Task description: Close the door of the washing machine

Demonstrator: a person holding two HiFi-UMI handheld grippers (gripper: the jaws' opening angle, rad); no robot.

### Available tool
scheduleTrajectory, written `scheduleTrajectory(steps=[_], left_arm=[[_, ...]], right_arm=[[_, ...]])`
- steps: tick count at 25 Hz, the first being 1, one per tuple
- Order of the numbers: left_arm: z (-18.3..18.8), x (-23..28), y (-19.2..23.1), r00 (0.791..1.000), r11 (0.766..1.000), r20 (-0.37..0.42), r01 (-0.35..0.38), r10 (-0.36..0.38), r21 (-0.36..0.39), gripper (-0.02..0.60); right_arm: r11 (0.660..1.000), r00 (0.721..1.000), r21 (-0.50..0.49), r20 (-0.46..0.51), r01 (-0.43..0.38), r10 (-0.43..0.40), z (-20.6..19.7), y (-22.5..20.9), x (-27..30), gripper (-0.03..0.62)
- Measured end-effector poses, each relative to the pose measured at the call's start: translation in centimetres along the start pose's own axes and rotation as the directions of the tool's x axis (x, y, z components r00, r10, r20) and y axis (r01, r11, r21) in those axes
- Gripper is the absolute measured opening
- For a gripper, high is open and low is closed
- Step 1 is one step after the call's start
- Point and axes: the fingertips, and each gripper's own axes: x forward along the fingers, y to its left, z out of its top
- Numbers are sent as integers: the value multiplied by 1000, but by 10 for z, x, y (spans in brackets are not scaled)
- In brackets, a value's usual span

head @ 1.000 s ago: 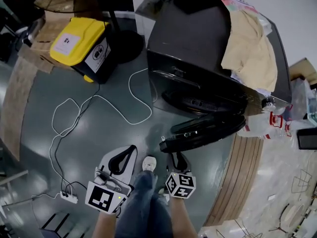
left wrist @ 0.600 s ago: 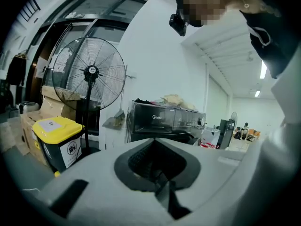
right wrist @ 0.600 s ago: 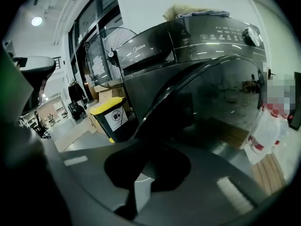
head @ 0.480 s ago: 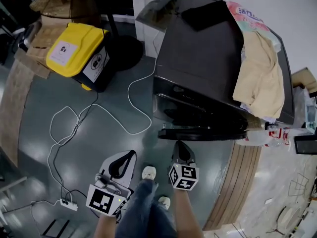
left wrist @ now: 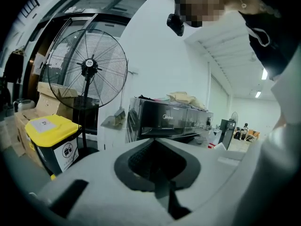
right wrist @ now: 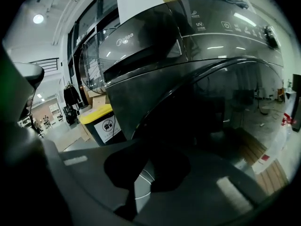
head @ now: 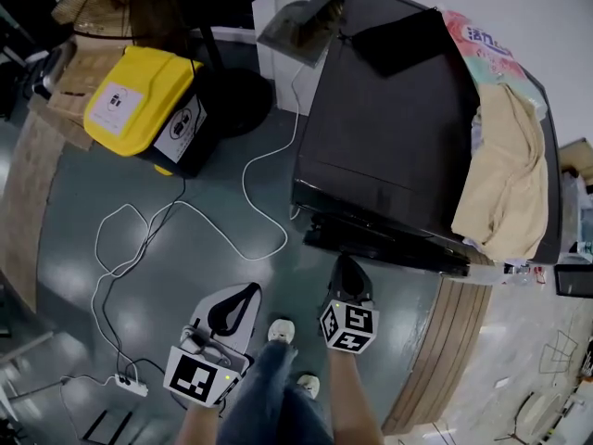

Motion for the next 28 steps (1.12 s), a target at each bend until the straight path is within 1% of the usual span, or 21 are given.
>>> scheduleTrajectory(steps=[2, 5, 9, 14, 17, 19, 22, 25, 28], left_arm=[[-1, 5, 3, 1000, 1000, -5, 1, -1, 0, -2], [3, 12, 7, 1000, 999, 14, -14, 15, -32, -2], [0, 17, 9, 1000, 1000, 9, -2, 2, -12, -2], [1, 20, 8, 1000, 1000, 5, 6, -6, -8, -2], [7, 20, 6, 1000, 1000, 23, 13, -12, -5, -2], [17, 21, 2, 999, 1000, 47, 21, -22, 5, -2], [40, 22, -4, 998, 999, 46, 33, -34, 17, -2], [80, 23, -17, 995, 997, 73, 56, -60, 54, -2], [129, 24, -40, 986, 989, 122, 95, -109, 116, -2]], right_arm=[[1000, 1000, 1, 3, -2, 2, 0, 0, 1, 11], [1000, 1000, -6, 7, -6, 6, 1, 0, 2, 11], [1000, 1000, -12, 4, -19, 19, -1, 0, 2, 11], [999, 1000, -19, -6, -30, 30, -3, 0, 3, 11], [999, 1000, -27, 9, -23, 23, 8, -2, -3, 12], [1000, 999, -26, 40, -11, 12, 24, -4, -14, 12], [999, 995, -43, 97, -3, 7, 62, -4, -42, 12], [997, 985, -77, 170, -5, 18, 114, 1, -82, 12], [992, 964, -124, 266, 4, 29, 174, 4, -131, 12]])
